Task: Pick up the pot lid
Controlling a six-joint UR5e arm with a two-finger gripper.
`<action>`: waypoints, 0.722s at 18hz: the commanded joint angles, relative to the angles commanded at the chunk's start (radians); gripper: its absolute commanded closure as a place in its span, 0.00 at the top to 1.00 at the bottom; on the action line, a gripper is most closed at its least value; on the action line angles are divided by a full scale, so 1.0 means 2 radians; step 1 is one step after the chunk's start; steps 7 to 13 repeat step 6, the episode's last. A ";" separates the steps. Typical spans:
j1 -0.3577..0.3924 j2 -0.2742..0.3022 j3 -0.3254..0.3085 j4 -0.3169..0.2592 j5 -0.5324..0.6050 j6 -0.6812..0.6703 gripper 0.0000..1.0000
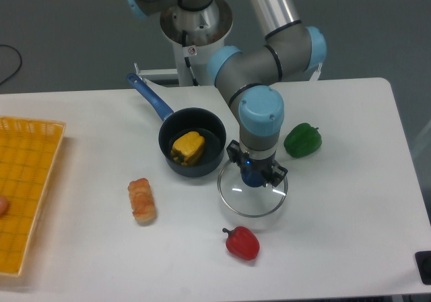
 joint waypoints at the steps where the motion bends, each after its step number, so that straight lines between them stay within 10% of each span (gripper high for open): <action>1: 0.001 0.001 0.000 0.000 0.000 0.000 0.41; 13: 0.002 0.002 0.002 -0.007 -0.001 0.000 0.41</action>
